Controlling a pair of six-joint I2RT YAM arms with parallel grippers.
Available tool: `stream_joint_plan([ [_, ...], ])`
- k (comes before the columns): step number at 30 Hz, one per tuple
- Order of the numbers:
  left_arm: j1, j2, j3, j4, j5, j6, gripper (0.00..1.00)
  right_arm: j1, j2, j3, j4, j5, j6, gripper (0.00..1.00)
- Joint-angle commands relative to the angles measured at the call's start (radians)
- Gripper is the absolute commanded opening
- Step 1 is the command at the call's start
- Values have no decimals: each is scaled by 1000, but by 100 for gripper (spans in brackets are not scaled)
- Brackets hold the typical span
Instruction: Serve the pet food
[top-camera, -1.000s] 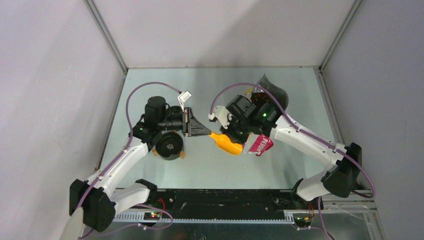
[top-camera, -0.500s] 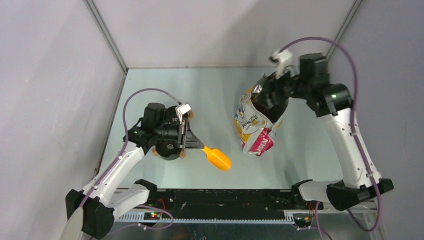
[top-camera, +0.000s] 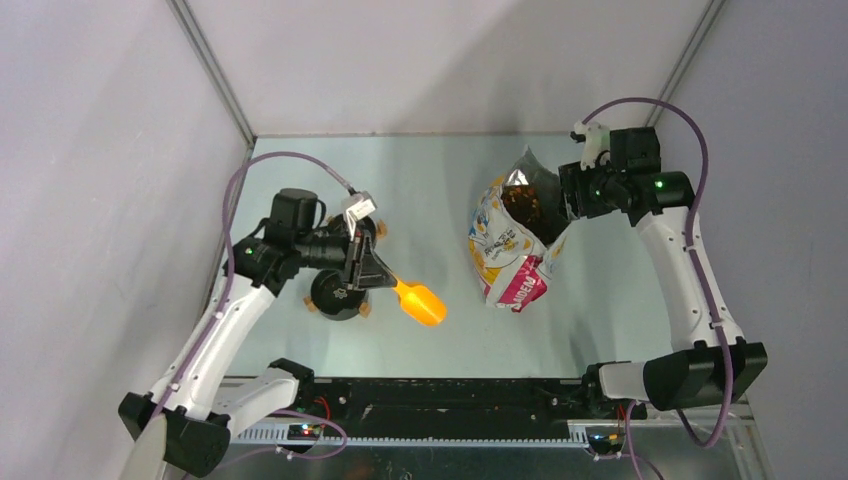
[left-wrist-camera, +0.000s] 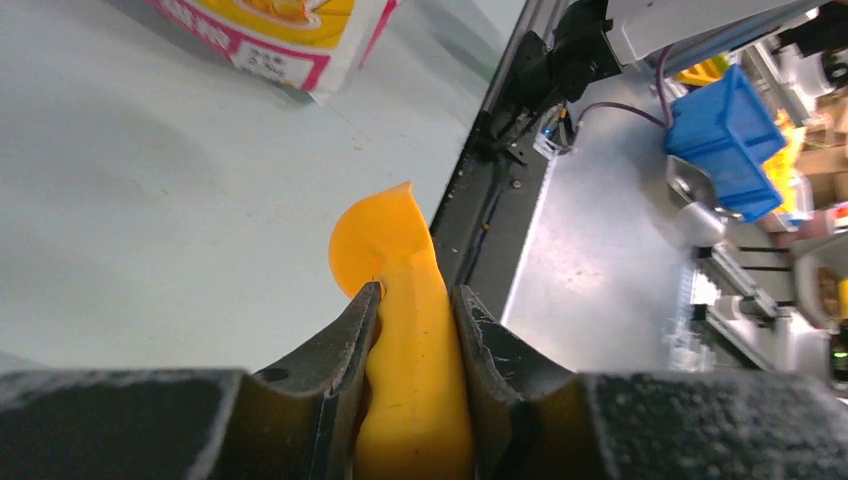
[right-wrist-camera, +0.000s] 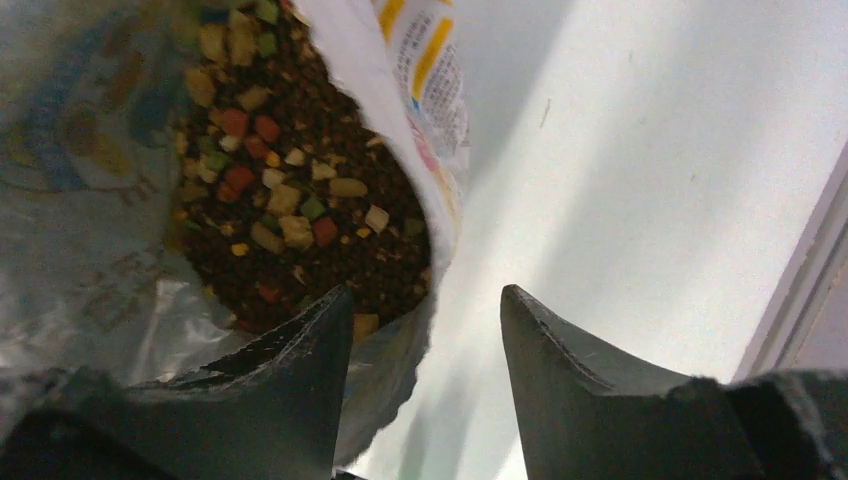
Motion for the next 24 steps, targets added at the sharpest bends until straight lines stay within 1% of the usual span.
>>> stream_joint_plan([
  [1,4,-17,144,-95,-51,171,0,-13,1,-37,14,58,-10,54],
  [2,4,-17,181,-94,-56,191,0,-12,9,-41,13,47,-13,52],
  [3,4,-19,197,-83,-64,198,0,-12,14,-43,10,36,-16,42],
  [4,4,-20,227,-70,-68,207,0,-12,25,-41,10,15,-18,28],
  [5,3,-23,242,-35,-71,208,0,-10,27,-29,15,5,-20,20],
  [6,3,-23,272,-14,-71,201,0,-5,34,-7,19,-14,-21,5],
  [7,3,-21,290,26,-64,195,0,-1,37,7,31,-22,-19,1],
  [8,2,-8,328,43,-57,180,0,9,47,41,37,-44,-19,0],
  [11,-6,32,443,120,-37,124,0,61,67,121,61,-79,-24,0],
  [14,-23,84,519,215,-46,59,0,139,77,195,78,-57,-93,0],
  [16,-41,135,593,238,-64,-11,0,207,78,221,79,-26,-141,0],
  [17,-48,155,646,236,-77,-41,0,251,78,227,80,-13,-152,0],
  [18,-64,186,665,236,-119,-54,0,271,78,240,77,-7,-169,0],
  [19,-71,196,683,242,-134,-71,0,313,77,245,76,4,-175,0],
  [20,-85,210,684,246,-154,-75,0,330,77,252,73,8,-178,0],
  [22,-110,229,689,214,-181,-57,0,390,76,261,67,15,-166,0],
  [24,-139,238,681,168,-213,-15,0,419,73,264,59,9,-149,0],
])
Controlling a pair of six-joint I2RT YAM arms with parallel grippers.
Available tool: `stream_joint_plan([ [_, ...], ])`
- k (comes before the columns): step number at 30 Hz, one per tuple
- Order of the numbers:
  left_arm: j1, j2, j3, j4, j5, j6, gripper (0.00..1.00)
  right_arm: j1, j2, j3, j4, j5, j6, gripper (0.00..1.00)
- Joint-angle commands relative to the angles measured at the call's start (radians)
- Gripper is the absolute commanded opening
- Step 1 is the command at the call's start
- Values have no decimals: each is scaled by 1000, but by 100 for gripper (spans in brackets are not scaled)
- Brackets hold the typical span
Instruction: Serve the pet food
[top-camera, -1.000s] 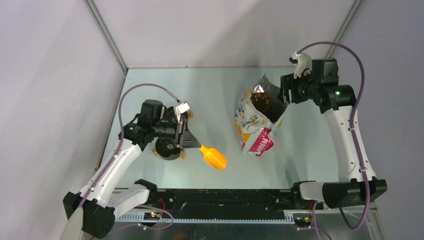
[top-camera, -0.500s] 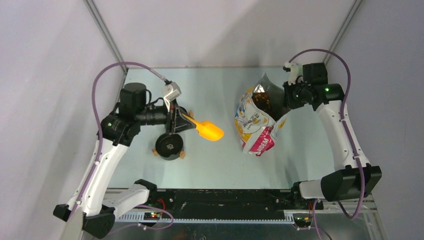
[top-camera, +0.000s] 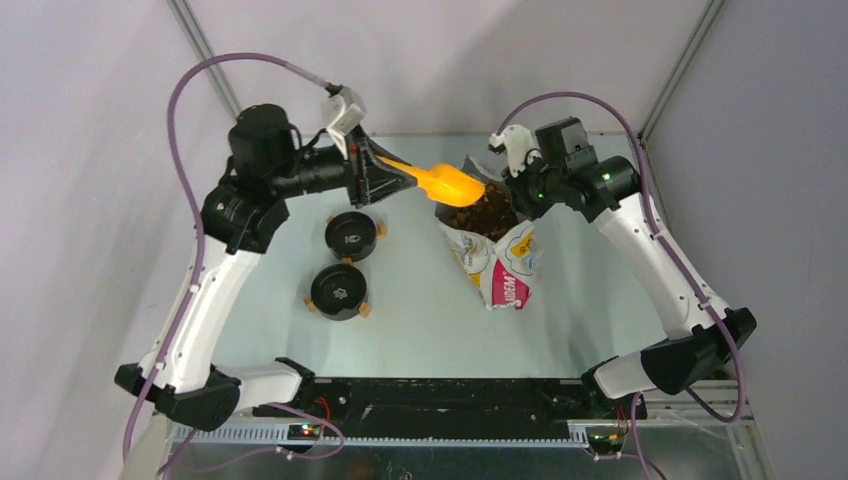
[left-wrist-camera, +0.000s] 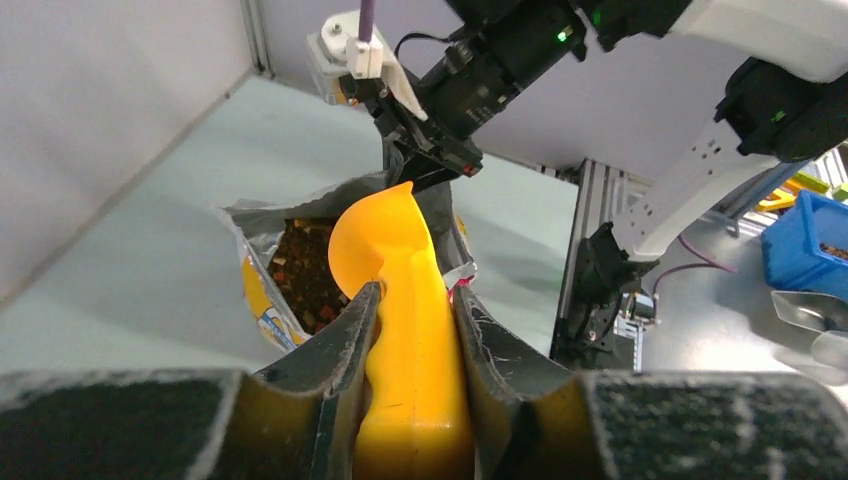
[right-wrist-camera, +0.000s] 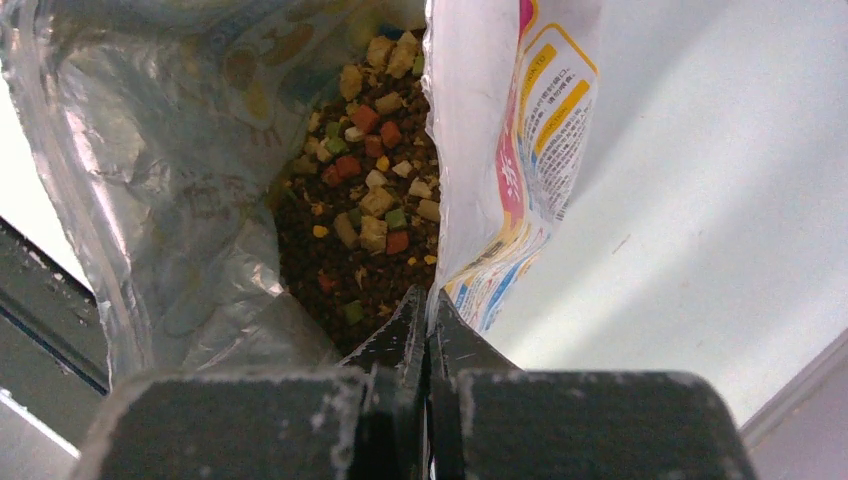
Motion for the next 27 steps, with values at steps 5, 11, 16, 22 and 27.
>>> stream_joint_plan([
  [5,-133,12,-63,-77,-239,106,0,118,-49,94,103,-37,16,0],
  [11,-187,33,-125,-55,-421,129,0,166,-35,98,111,-30,68,0],
  [16,-209,61,-207,-21,-488,104,0,165,-12,122,116,10,54,6],
  [22,-227,93,-249,13,-532,66,0,135,-18,25,85,45,47,19],
  [27,-230,100,-254,21,-564,54,0,93,-26,19,72,72,65,15],
])
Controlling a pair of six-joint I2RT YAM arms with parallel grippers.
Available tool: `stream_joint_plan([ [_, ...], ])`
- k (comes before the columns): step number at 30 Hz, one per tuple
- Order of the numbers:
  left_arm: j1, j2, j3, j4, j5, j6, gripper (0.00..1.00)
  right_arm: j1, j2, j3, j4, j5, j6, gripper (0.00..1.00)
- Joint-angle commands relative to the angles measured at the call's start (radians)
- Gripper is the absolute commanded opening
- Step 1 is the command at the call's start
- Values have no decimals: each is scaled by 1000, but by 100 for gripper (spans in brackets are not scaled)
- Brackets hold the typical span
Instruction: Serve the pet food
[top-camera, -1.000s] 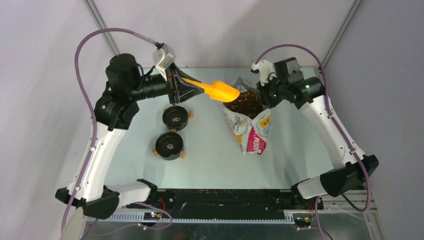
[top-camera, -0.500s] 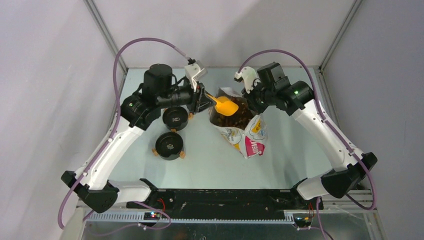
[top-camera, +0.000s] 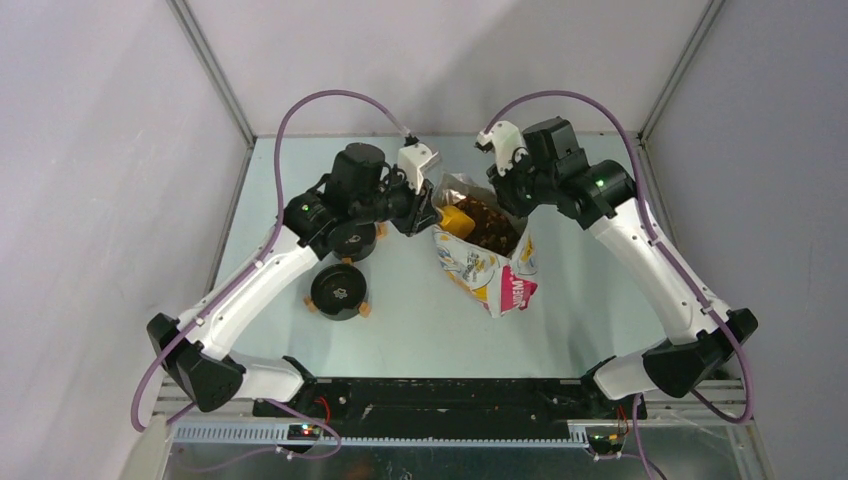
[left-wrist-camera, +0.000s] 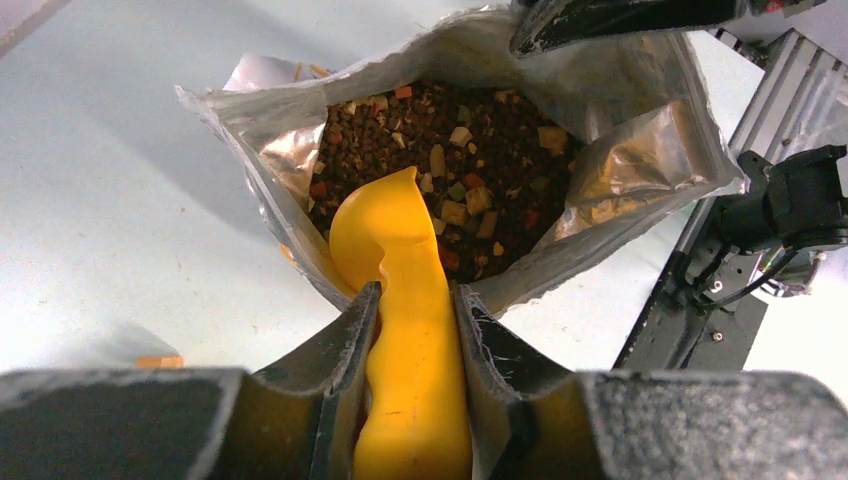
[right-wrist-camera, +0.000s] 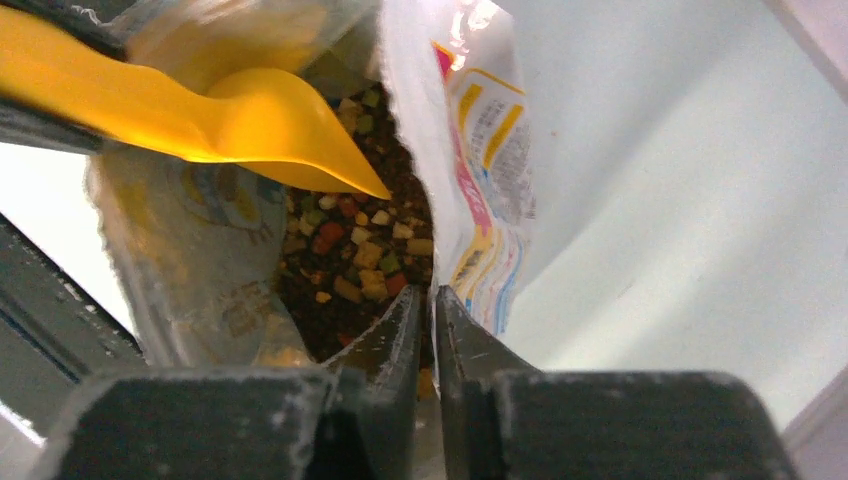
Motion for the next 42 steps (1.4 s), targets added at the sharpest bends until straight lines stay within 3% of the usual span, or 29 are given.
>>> stream_joint_plan([
  [1,1,-11,3,40,-67,-16,0,-27,-22,6,9,40,13,33],
  [3,1,-12,1,42,-61,-16,0,-31,-20,13,-3,53,7,49],
  [5,1,-16,3,41,-59,-17,0,-33,-24,2,-18,54,-2,54],
  [13,1,-32,11,30,-72,-1,0,-67,-64,-135,-57,132,-49,52],
  [15,1,-34,12,29,-71,6,0,-98,-64,-154,-65,119,-48,36],
  [16,1,-36,10,29,-66,6,0,-125,-65,-152,-59,105,-47,10],
  [18,1,-35,8,32,-51,7,0,-150,-67,-116,-35,72,-33,0],
  [21,0,-24,14,39,-36,4,0,-134,-50,11,-1,39,-43,0],
  [29,0,28,80,63,-113,-17,0,69,18,210,68,162,-99,0],
  [35,-19,45,42,93,-213,-71,0,88,-6,178,51,148,3,0],
  [42,-88,78,-67,184,-456,-177,0,70,-79,20,55,34,169,0],
])
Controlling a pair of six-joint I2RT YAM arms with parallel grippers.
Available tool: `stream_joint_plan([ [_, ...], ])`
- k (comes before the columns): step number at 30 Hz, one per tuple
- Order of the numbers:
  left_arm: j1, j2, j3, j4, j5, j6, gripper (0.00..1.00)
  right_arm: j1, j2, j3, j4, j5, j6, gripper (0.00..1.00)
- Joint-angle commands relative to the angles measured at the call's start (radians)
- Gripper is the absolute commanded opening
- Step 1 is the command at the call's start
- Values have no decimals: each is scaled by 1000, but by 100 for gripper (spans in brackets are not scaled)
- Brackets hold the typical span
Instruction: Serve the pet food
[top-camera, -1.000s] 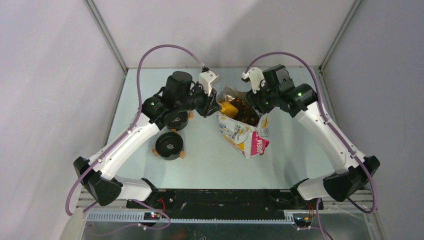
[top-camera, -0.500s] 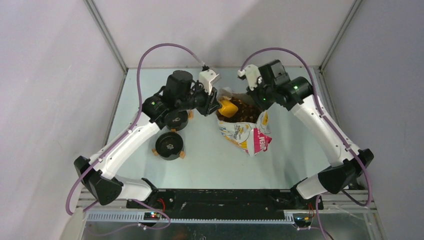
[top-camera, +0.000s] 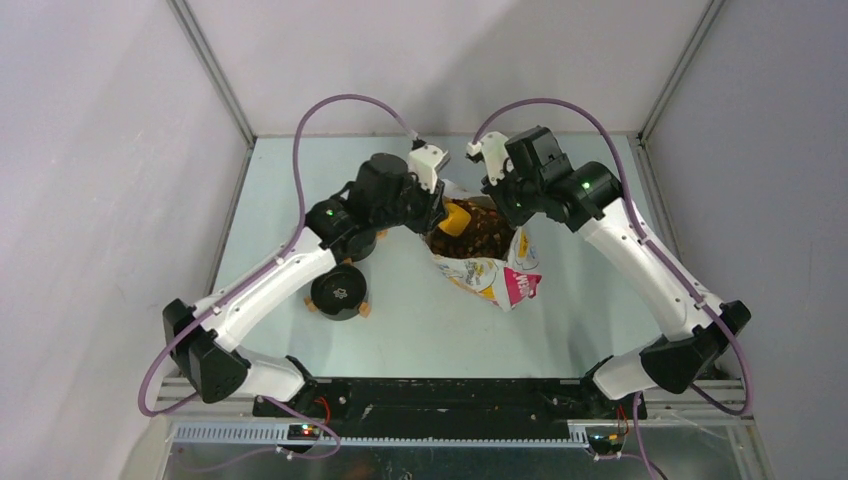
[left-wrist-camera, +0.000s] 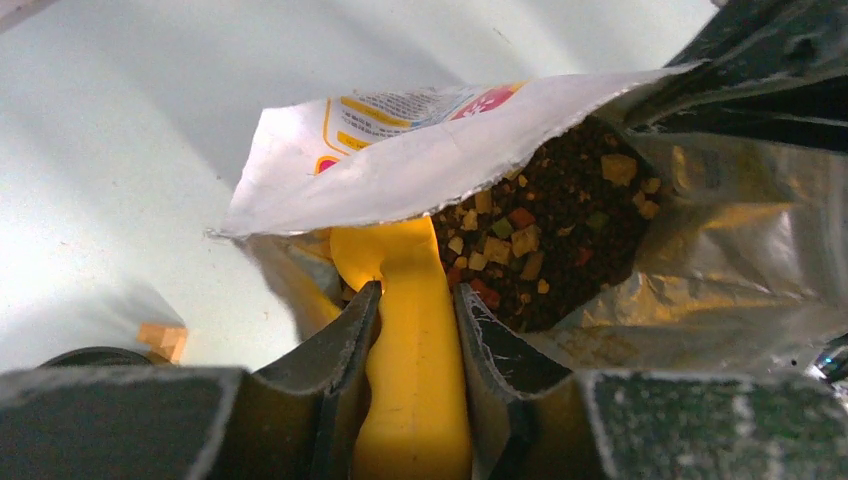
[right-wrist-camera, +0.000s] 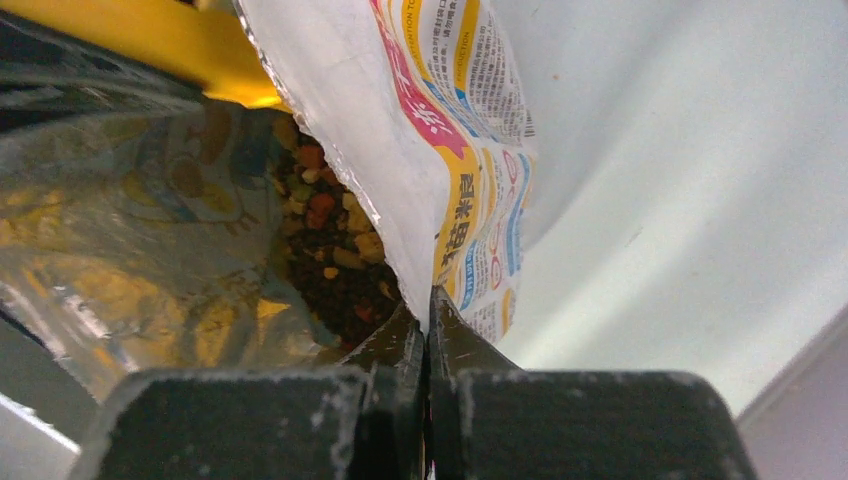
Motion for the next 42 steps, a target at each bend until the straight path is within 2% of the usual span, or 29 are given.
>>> stream_joint_plan([
  [1,-38,39,-37,103,-225,-70,0,-6,-120,-19,139,-132,144,0],
  [10,-114,112,-164,223,-300,-55,0,-42,-120,-45,144,-134,148,0],
  [14,-127,125,-232,206,-253,-109,0,-73,-117,-50,151,-160,142,0],
  [18,-128,111,-308,233,-100,-225,0,-119,-105,-51,160,-187,160,0],
  [24,-99,65,-362,347,209,-370,0,-153,-112,-80,173,-212,144,0],
  [27,-49,52,-339,371,247,-425,0,-166,-127,-105,180,-222,140,0],
  [32,73,42,-318,462,367,-620,0,-182,-139,-108,180,-228,131,0],
  [36,149,23,-281,499,473,-714,0,-207,-148,-113,171,-240,120,0],
  [39,193,11,-300,602,553,-814,0,-223,-150,-120,174,-244,115,0],
  [42,221,-12,-331,659,567,-911,0,-237,-146,-115,178,-244,106,0],
])
